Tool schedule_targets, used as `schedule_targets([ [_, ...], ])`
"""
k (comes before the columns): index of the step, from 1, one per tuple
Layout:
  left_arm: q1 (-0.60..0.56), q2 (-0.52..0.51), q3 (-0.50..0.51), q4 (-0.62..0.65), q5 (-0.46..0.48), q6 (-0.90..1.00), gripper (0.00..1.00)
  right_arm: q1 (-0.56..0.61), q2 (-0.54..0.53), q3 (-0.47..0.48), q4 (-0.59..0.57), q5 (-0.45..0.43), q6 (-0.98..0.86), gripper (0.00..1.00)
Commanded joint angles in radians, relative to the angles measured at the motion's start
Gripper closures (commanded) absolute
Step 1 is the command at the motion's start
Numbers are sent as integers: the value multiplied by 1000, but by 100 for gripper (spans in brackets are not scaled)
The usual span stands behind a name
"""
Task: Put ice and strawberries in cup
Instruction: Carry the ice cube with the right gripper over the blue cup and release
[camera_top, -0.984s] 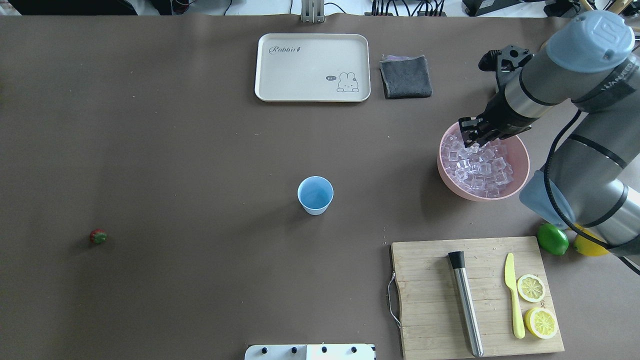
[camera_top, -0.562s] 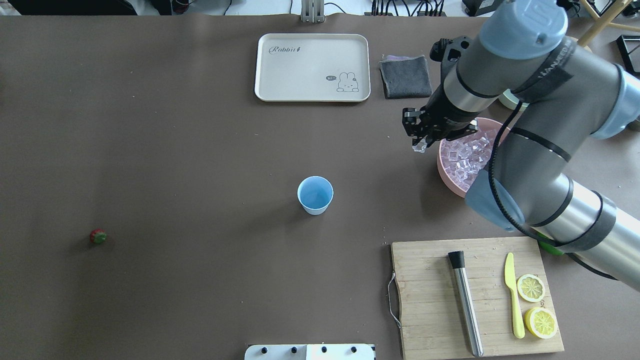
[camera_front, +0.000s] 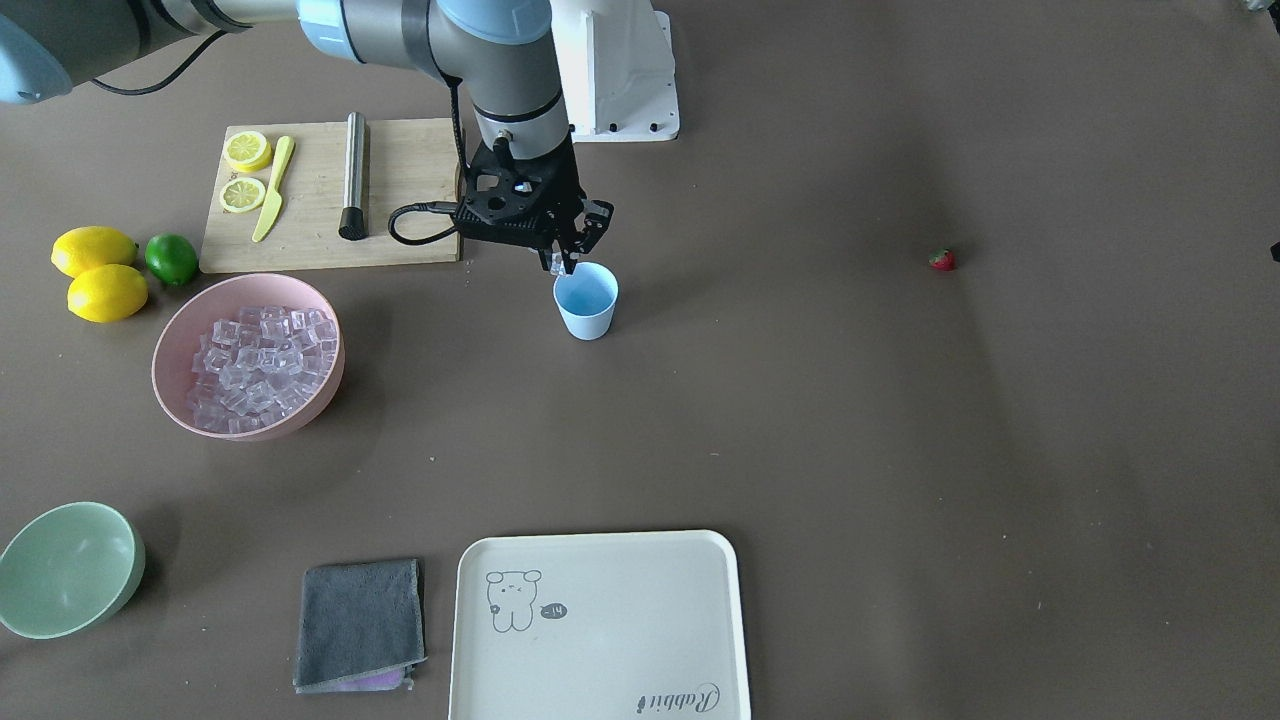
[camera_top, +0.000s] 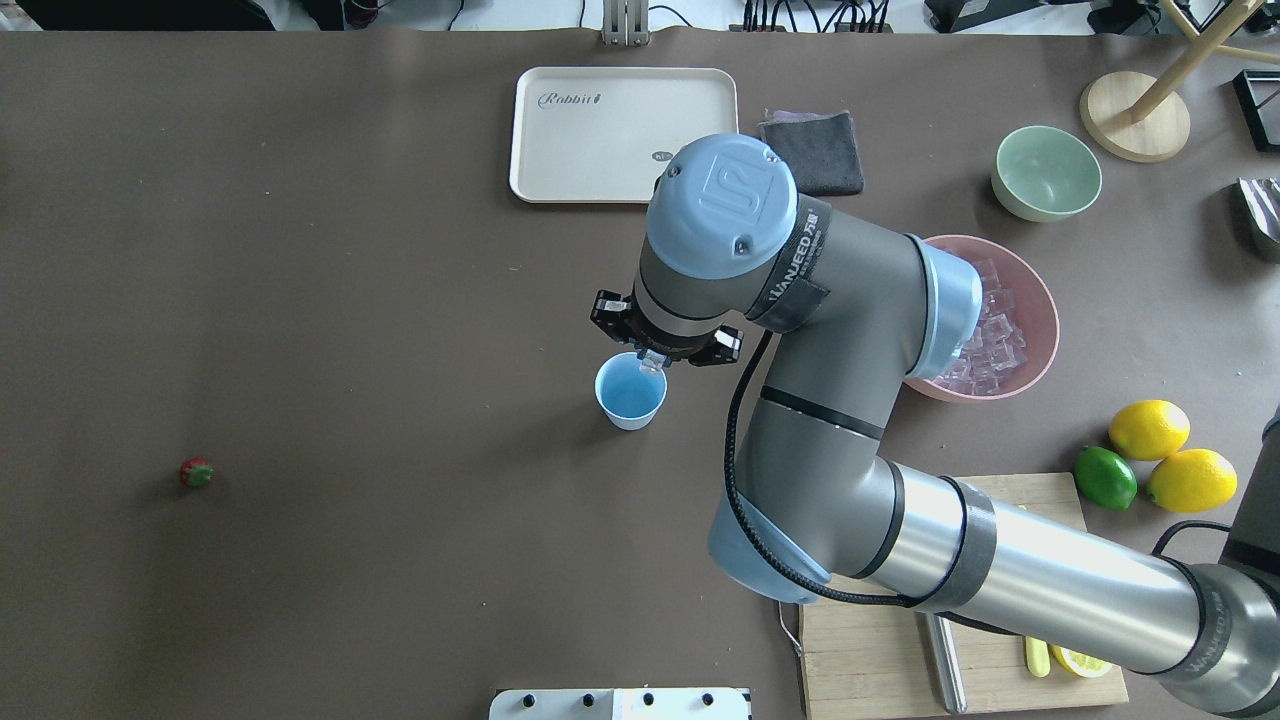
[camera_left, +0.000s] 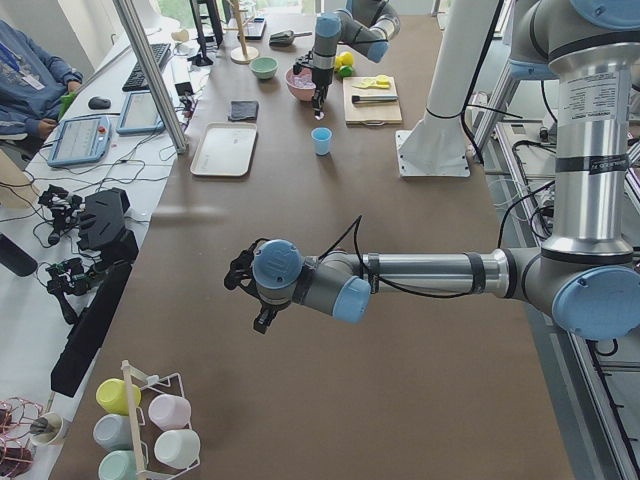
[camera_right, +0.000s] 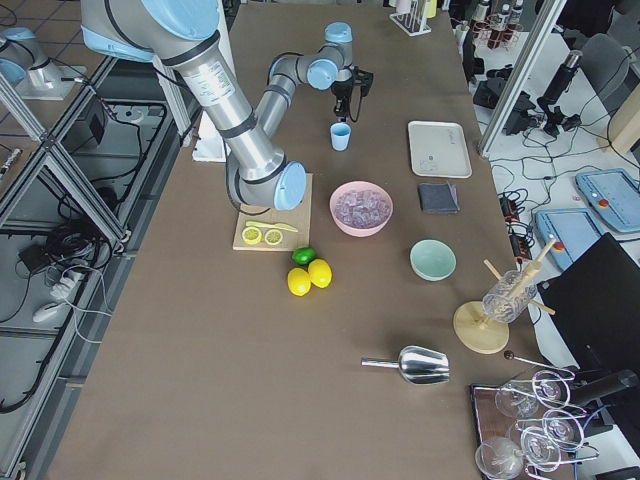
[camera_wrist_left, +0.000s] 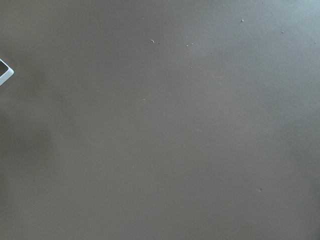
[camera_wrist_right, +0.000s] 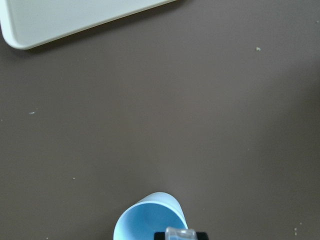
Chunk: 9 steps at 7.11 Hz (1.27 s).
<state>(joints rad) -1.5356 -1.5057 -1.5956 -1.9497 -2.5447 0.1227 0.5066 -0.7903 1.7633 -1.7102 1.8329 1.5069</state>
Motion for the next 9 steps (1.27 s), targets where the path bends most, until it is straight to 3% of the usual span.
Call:
schedule_targets([
  [1, 0, 2, 0, 0, 0, 0, 1, -36, 6, -10, 3, -30, 13, 100],
  [9, 0, 2, 0, 0, -6, 2, 1, -37, 6, -62, 54, -72, 9, 100],
])
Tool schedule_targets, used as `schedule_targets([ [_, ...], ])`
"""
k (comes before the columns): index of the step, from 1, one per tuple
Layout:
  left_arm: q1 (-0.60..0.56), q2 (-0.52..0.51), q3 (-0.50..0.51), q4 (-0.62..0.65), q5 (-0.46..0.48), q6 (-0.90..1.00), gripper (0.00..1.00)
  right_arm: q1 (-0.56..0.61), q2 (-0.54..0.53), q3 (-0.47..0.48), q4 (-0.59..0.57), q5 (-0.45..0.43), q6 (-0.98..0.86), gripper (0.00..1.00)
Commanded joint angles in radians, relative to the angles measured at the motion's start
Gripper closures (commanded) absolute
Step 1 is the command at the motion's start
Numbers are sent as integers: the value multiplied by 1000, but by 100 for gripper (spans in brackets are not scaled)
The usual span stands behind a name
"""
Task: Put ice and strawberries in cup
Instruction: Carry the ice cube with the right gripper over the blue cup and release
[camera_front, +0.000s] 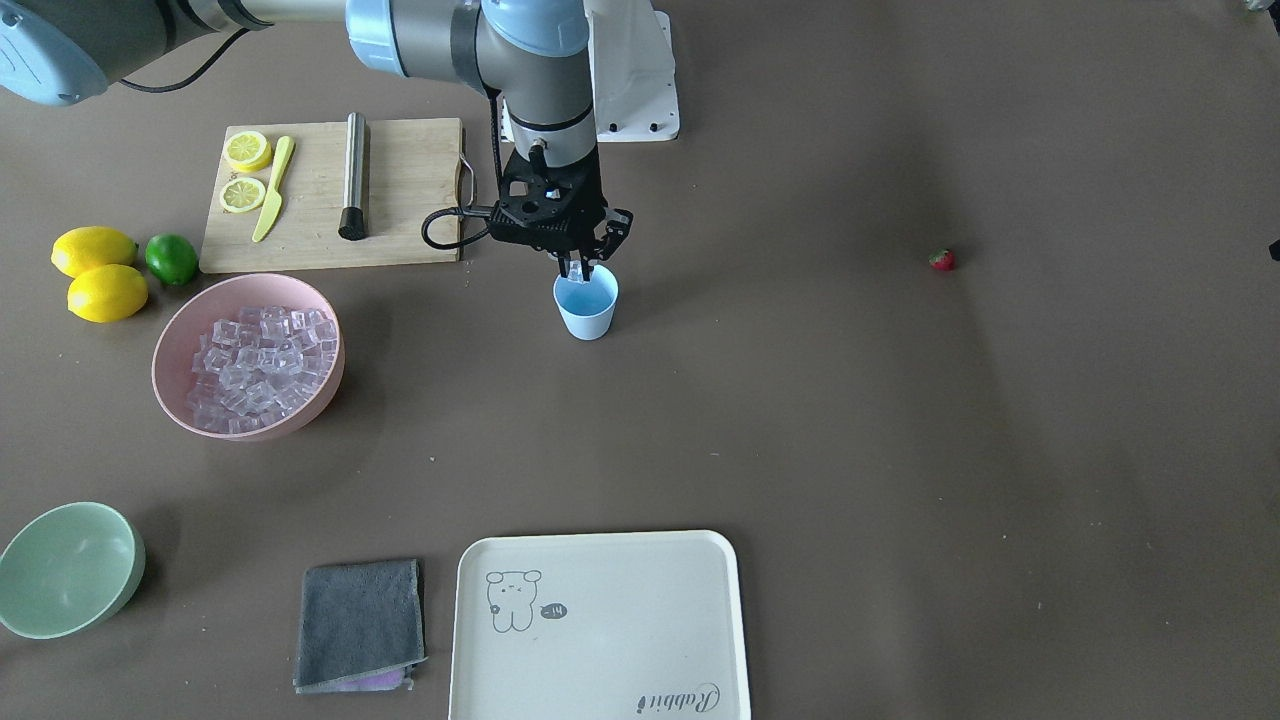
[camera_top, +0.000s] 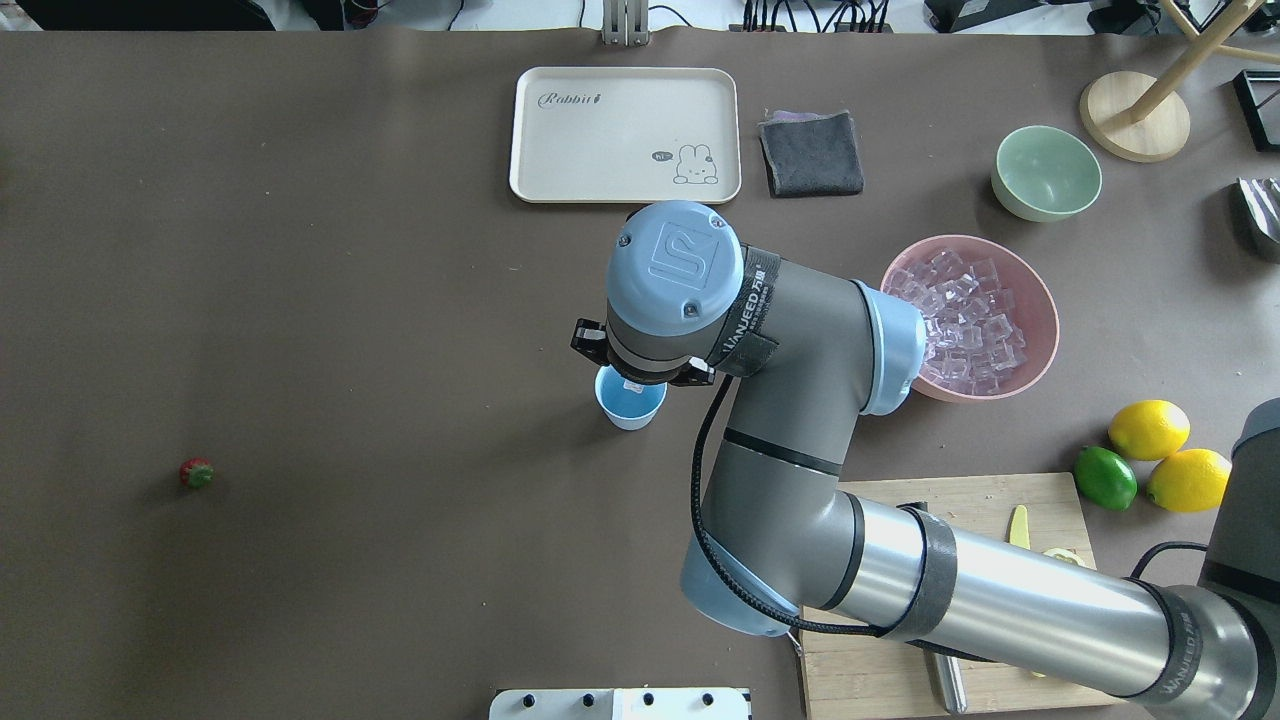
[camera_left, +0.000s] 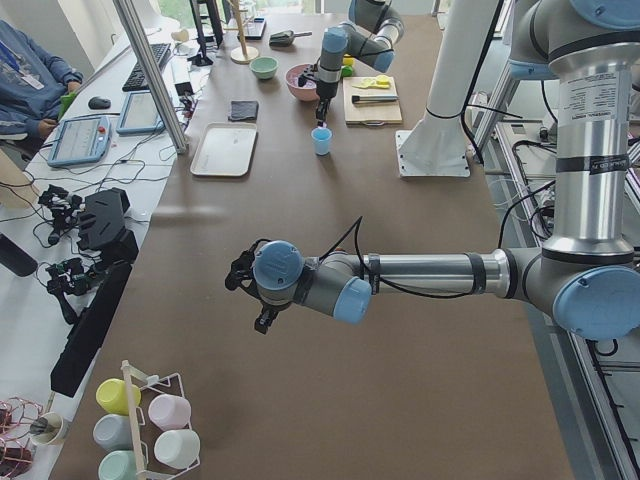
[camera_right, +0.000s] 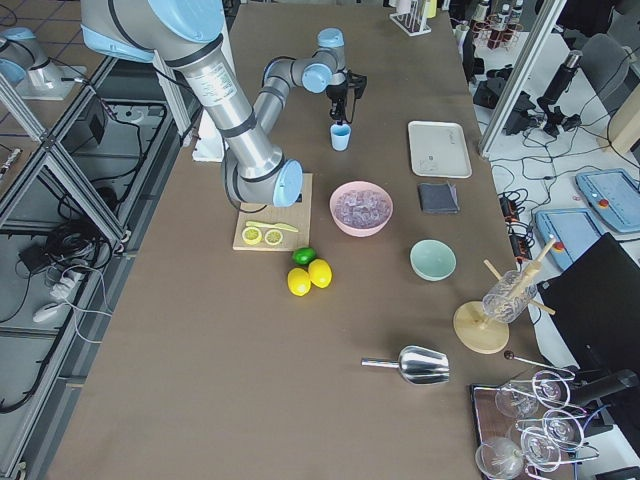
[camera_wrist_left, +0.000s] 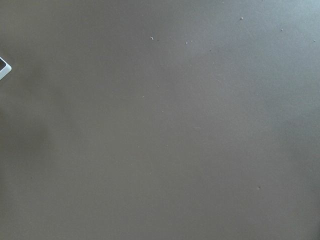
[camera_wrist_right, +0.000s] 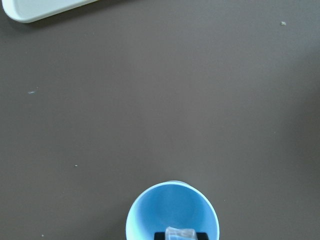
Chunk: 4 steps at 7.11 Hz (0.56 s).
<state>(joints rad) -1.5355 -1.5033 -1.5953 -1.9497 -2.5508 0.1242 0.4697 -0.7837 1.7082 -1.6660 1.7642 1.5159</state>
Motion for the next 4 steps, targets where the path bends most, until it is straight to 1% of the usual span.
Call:
schedule_targets([
  [1, 0, 0, 1, 0, 1, 0, 1, 0, 0, -9, 9, -6, -2, 65],
  [2, 0, 0, 2, 0, 1, 0, 1, 0, 0, -10, 9, -15, -9, 1],
  [4, 0, 0, 2, 0, 0, 0, 1, 4, 3, -7, 9, -11, -14, 0],
])
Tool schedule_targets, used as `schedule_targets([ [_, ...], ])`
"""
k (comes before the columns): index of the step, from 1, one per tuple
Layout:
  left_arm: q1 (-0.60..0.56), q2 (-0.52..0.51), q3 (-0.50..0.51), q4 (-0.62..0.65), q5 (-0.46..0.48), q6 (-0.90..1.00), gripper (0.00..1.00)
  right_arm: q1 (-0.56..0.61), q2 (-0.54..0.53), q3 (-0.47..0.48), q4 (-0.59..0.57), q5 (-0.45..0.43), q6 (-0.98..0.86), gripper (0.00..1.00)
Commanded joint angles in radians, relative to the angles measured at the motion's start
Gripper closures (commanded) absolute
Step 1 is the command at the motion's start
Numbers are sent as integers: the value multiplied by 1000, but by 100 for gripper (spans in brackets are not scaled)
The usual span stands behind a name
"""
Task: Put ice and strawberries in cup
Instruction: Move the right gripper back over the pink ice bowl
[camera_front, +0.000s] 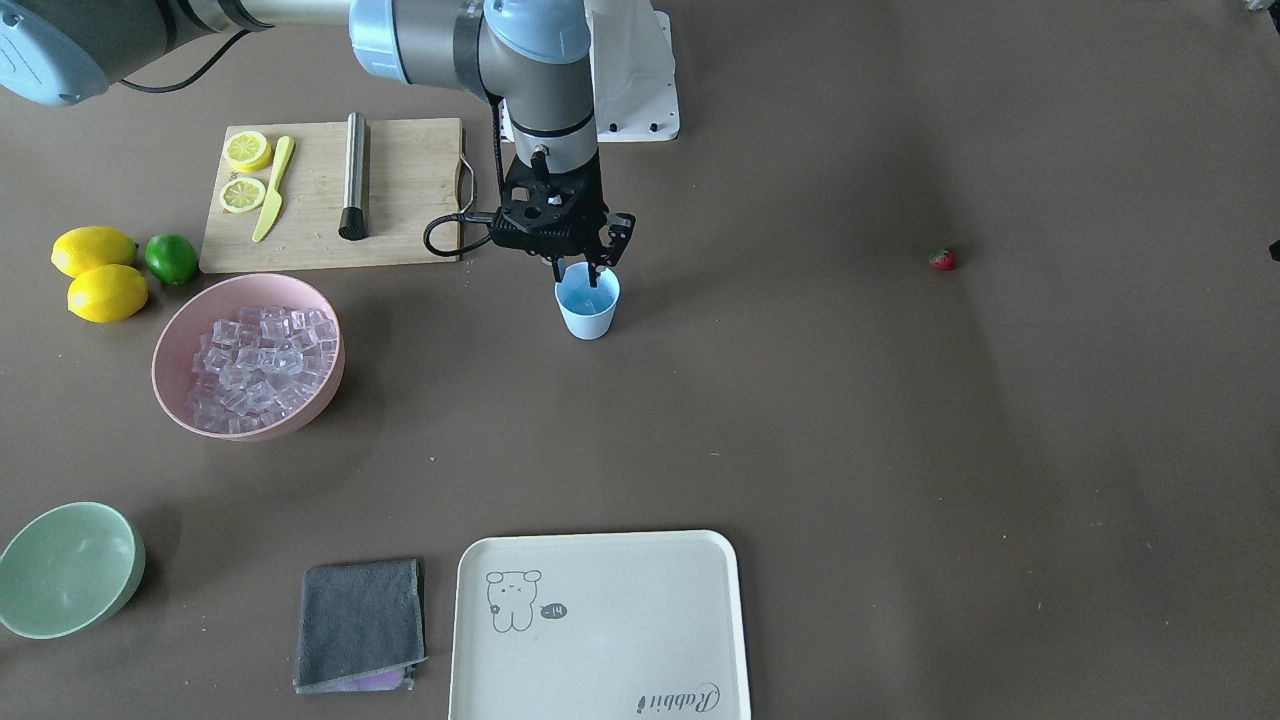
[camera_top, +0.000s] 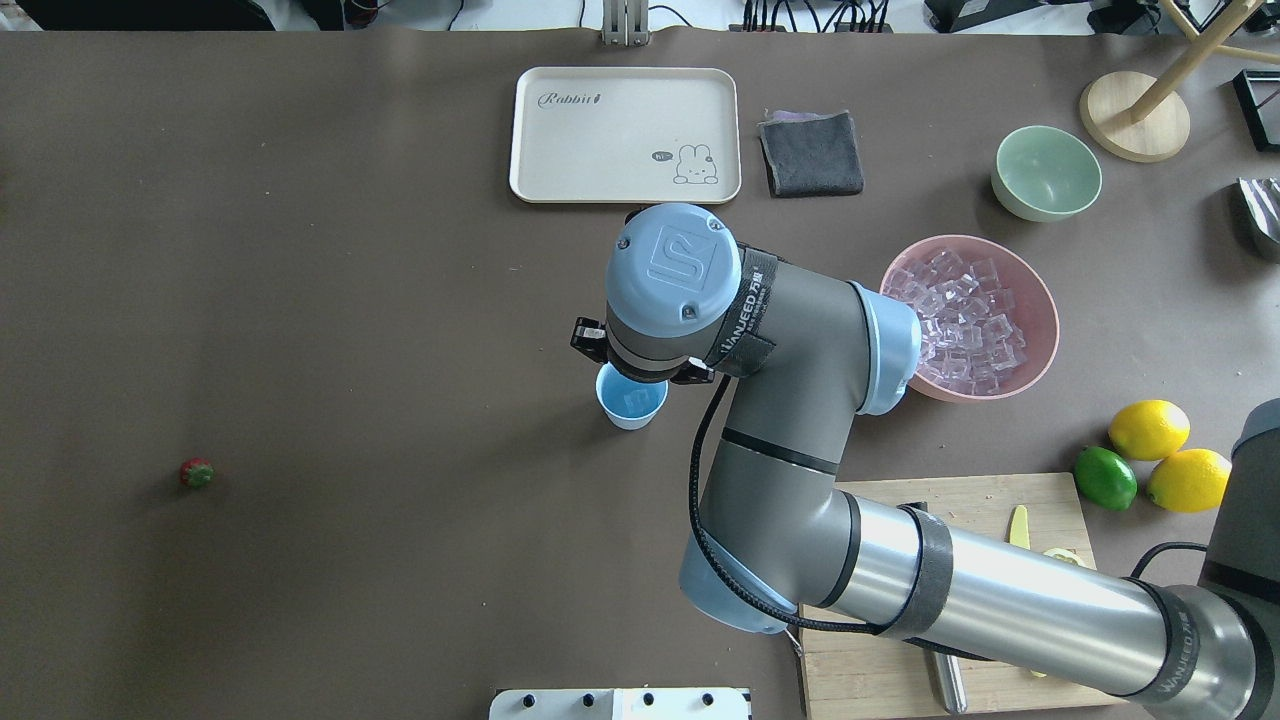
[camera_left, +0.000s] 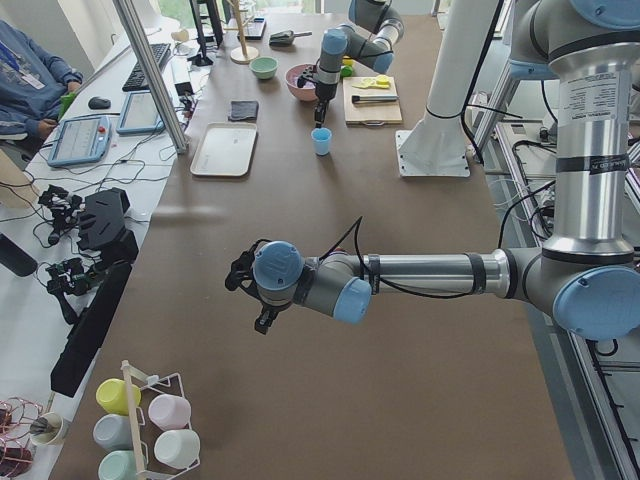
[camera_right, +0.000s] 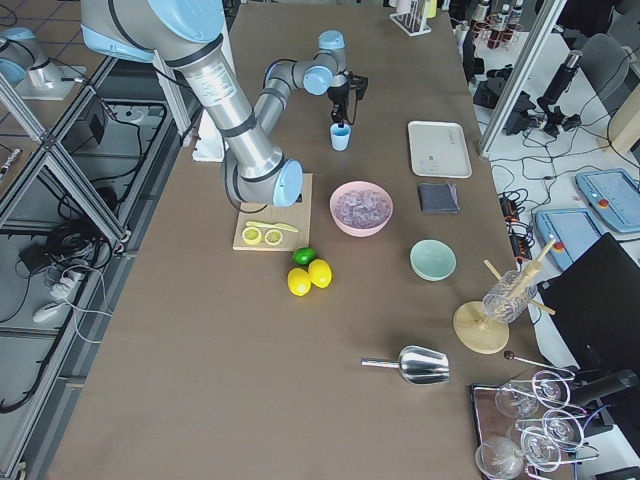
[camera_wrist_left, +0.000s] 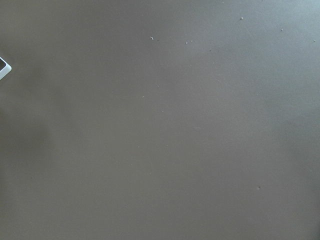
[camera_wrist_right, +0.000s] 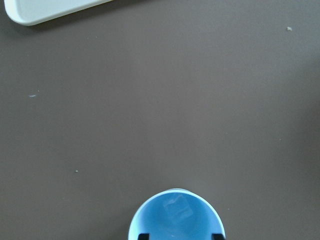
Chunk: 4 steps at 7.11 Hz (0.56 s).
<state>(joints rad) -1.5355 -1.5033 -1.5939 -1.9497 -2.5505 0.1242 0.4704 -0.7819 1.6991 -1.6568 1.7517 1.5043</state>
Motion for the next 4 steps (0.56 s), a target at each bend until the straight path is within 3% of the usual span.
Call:
schedule_targets([
  [1, 0, 0, -1, 0, -1, 0, 1, 43, -7, 5, -1, 35, -28, 0],
  [2, 0, 0, 0, 0, -1, 0, 1, 109, -42, 10, 0, 122, -127, 0],
  [4, 0, 0, -1, 0, -1, 0, 1, 227, -197, 58, 55, 195, -350, 0],
])
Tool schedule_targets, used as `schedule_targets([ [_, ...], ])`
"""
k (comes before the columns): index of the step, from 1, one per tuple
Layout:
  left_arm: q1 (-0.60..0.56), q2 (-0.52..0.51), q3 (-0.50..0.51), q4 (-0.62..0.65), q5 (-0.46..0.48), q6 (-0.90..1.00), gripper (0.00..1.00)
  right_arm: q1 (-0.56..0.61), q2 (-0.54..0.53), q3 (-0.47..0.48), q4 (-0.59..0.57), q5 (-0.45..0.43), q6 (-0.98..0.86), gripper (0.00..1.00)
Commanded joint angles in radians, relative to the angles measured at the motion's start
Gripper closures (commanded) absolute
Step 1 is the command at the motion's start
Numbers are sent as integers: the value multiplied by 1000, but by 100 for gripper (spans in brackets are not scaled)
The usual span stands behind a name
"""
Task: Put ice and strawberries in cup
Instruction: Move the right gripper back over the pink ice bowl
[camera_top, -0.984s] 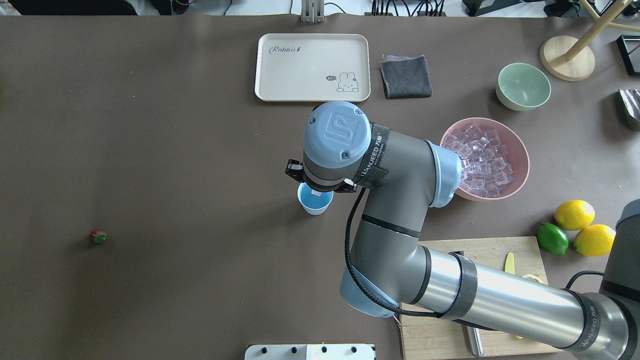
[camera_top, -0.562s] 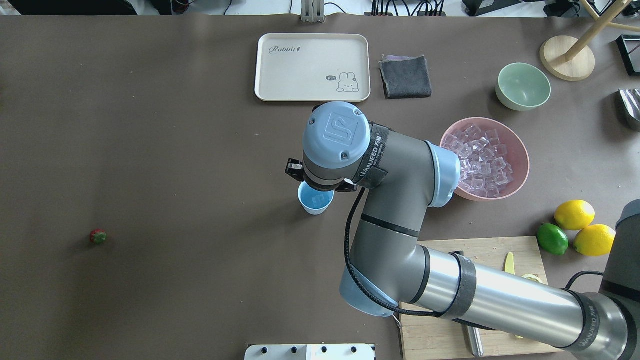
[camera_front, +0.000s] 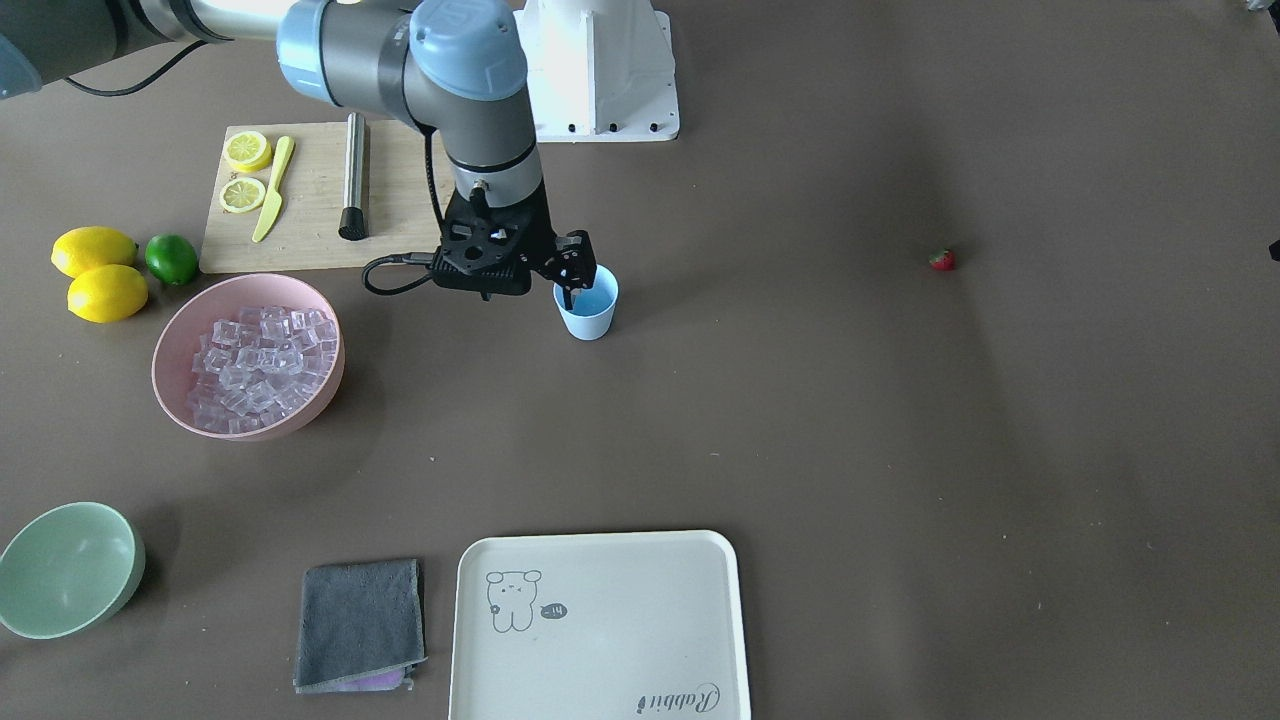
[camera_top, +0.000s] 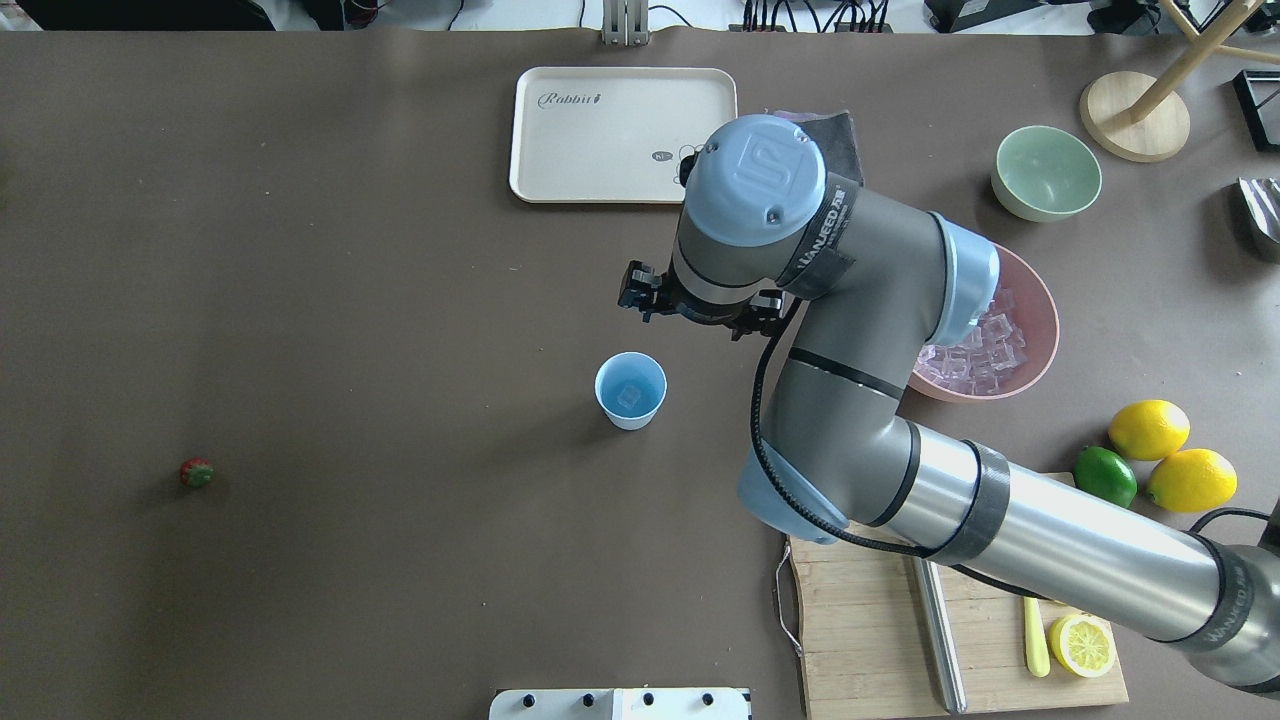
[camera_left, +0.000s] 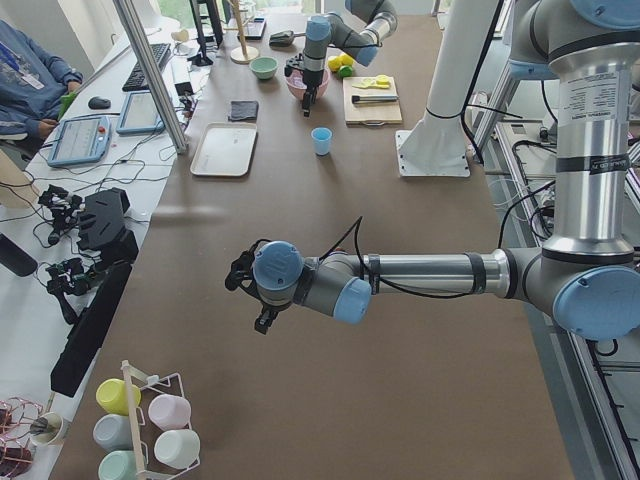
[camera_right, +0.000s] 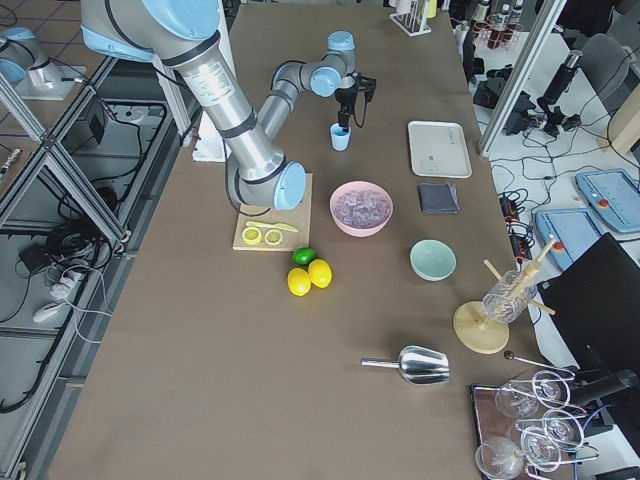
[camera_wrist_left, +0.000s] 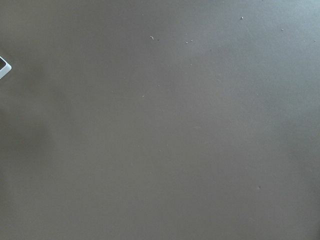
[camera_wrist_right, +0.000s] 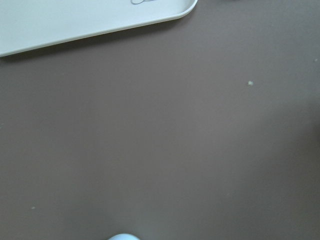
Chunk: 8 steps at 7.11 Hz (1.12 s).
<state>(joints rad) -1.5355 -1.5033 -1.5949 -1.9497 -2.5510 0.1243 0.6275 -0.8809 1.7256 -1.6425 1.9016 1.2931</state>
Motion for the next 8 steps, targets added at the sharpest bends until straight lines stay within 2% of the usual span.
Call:
schedule_targets([
  [1, 2, 0, 0, 0, 0, 0, 1, 121, -184, 47, 112, 115, -206, 0],
  [2, 2, 0, 0, 0, 0, 0, 1, 170, -244, 58, 133, 166, -278, 0],
  [5, 2, 0, -2, 0, 0, 2, 1, 257, -368, 62, 136, 166, -498, 2],
  [6, 2, 0, -2, -5, 0, 2, 1, 271, -385, 58, 136, 168, -514, 4],
  [8, 2, 23, 0, -49, 0, -2, 1, 273, -409, 58, 154, 166, -514, 21],
])
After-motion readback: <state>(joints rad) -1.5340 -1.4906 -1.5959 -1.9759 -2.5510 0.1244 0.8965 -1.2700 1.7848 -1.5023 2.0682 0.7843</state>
